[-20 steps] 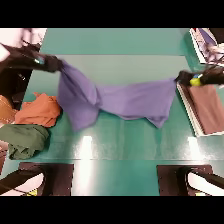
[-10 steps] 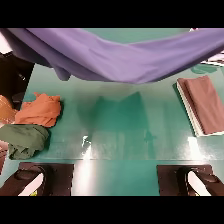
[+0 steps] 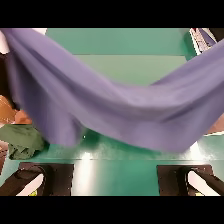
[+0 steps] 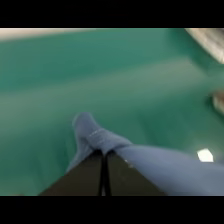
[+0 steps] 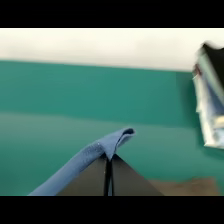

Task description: Fold the shirts.

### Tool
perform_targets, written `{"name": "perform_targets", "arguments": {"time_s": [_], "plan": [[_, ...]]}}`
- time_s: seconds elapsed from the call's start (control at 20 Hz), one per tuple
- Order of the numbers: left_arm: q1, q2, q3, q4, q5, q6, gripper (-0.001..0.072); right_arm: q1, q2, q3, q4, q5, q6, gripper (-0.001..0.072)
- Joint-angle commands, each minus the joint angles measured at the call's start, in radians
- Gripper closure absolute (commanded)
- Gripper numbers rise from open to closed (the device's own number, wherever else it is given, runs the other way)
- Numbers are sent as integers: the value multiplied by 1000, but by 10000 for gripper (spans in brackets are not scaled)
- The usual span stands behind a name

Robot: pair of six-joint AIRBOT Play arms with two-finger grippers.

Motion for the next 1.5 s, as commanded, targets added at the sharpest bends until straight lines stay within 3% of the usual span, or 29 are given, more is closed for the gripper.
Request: {"name": "perform_targets", "arguments": {"time_s": [0.0,0.2,0.35,0.5,0.6,0.65,0.8,0.9,1.25,1.45], "plan": [[-43,-95,-286,-23,-57,6,683,113,-194,-71,1,86,6,699],[-59,-258,-630,10,145,62,682,150,-426,-228,5,5,6,699],[-35,-406,-636,61,315,83,682,150,-556,-216,13,-60,6,698],[25,-494,-549,58,370,54,678,150,-638,-123,13,-29,6,682],[64,-500,-500,57,353,48,204,150,-657,-62,13,4,6,318],[84,-500,-472,58,309,49,165,147,-657,-37,13,27,6,319],[143,-481,-428,58,98,60,166,132,-634,-4,13,138,5,323],[156,-446,-463,60,28,93,166,118,-576,-71,13,152,4,325],[155,-223,-837,30,76,109,166,57,-294,-463,13,50,2,326],[155,-186,-1020,-52,117,148,166,58,-193,-590,13,-27,2,326]]}}
